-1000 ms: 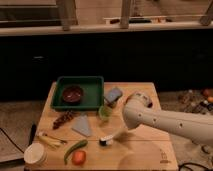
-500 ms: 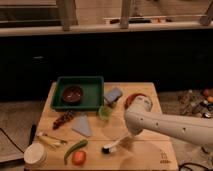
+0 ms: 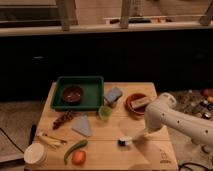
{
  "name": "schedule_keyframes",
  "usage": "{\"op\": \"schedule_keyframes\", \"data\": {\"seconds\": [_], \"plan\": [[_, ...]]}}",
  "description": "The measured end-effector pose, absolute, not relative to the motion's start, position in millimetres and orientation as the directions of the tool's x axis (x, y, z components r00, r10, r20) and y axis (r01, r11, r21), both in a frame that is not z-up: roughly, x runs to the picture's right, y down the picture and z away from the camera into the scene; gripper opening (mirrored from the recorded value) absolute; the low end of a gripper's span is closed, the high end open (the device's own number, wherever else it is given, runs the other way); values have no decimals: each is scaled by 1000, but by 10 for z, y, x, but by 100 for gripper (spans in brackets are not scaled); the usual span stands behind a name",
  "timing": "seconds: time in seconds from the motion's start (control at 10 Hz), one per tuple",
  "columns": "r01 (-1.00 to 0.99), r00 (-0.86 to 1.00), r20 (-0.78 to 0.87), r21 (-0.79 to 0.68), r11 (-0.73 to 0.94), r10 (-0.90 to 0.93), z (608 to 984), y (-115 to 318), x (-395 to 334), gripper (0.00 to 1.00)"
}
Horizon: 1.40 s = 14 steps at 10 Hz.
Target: Wipe table surface with brush
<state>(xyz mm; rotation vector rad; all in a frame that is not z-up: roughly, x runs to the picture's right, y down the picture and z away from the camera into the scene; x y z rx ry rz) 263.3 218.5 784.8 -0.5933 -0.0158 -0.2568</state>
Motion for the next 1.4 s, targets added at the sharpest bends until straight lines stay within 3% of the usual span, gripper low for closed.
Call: {"op": "schedule_keyframes", "data": {"seconds": [0.4, 0.9, 1.4], "plan": [[300, 953, 147, -545, 783, -263, 8016, 2103, 2343, 0], [414, 910, 251, -576, 704, -330, 8104, 2509, 1629, 0], [326, 945, 189, -613, 719, -268, 8069, 2515, 2121, 0]]}}
